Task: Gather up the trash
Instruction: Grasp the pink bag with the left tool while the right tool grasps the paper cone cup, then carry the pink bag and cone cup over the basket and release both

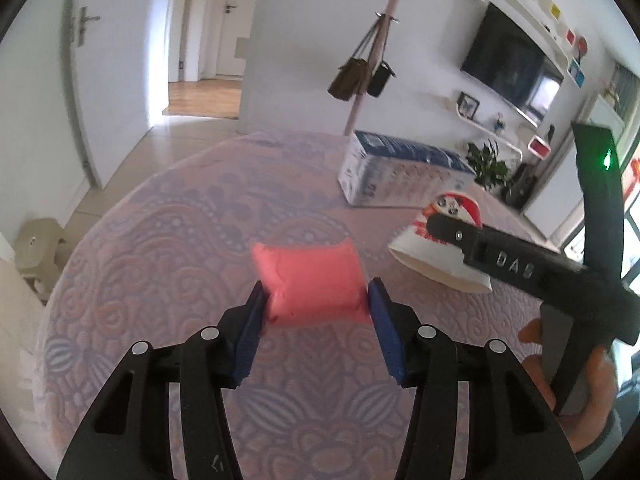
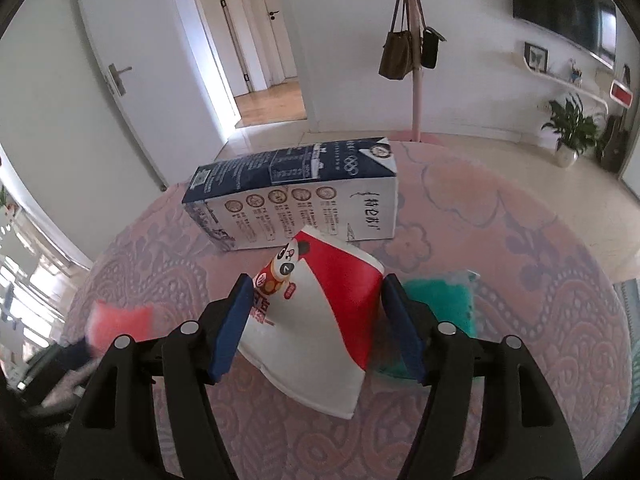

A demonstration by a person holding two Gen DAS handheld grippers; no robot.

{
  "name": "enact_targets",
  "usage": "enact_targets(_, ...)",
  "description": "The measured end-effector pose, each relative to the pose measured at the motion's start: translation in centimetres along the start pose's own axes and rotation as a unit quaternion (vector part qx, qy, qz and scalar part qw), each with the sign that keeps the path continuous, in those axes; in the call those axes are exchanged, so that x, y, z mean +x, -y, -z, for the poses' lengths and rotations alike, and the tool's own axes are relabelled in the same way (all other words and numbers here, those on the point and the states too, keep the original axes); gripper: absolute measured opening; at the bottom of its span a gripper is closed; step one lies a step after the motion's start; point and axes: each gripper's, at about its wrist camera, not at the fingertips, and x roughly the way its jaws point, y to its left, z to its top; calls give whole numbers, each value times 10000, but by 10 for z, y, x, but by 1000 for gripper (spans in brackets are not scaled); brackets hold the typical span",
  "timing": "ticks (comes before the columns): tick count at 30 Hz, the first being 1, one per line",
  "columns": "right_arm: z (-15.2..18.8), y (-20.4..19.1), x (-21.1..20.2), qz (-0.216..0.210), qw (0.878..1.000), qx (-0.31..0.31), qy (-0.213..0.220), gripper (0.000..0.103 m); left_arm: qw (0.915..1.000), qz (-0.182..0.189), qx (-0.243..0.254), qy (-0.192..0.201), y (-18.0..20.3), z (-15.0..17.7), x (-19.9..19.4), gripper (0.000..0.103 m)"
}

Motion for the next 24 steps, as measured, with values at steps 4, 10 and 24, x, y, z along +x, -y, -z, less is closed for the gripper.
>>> enact_targets(4, 2, -6, 1, 97, 9999, -91, 16, 65, 10000, 27, -85, 43, -2, 3, -3, 49)
enact_targets(10, 11, -17, -12, 30, 9991, -402, 150, 58, 9999, 79, -49, 121, 1, 8, -8, 49)
enact_targets(24, 8, -11, -5, -509, 9980, -356, -75, 52, 9998, 61, -68, 191, 11, 8, -16, 49)
